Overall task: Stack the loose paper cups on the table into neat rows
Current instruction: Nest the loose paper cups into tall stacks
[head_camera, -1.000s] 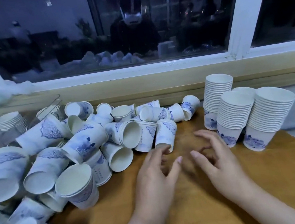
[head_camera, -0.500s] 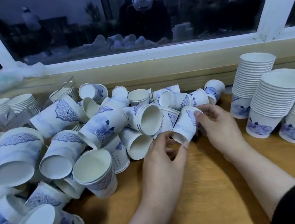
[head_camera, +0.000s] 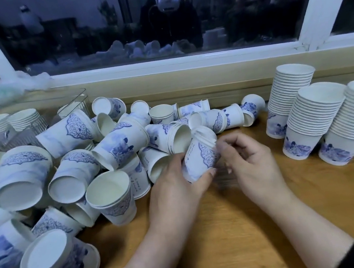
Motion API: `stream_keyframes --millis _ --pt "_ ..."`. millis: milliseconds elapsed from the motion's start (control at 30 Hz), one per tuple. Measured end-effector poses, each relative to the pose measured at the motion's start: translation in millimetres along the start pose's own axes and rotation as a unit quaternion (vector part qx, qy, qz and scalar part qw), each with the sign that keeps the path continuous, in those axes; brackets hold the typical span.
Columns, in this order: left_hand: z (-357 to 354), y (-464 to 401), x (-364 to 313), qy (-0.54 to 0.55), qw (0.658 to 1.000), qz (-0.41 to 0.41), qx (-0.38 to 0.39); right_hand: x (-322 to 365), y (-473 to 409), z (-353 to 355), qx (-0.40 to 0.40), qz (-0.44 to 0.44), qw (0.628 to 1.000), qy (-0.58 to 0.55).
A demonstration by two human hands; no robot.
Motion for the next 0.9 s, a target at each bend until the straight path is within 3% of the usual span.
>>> stream_keyframes --millis 100,267,433,600,900 --pt "10 8 7 -0.052 0.998 0.016 0.014 -23 -9 17 -0.054 -0.010 0.994 0.095" --pt "27 20 21 -0.073 0.997 0.022 0.027 -49 -16 -4 0.108 -0.025 0.979 0.171" --pt "28 19 25 -0.074 0.996 0.038 0.042 -59 -27 3 0.050 -0.064 0.975 0.207" --pt "25 17 24 -0.092 0.994 0.032 0.045 -69 -29 -1 0.062 -0.104 0.982 0.144" --pt "31 18 26 -0.092 0.993 0.058 0.040 -59 -15 18 -0.045 -0.157 0.986 0.027"
Point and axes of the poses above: each hand's wrist, its own y-axis away from the middle knuckle, its own z-axis out of the back of the hand, x = y × z, the point moved 7 cm from there along -y, towards the middle knuckle, and after that the axes turned 11 degrees about z, right-handed, at the moved point
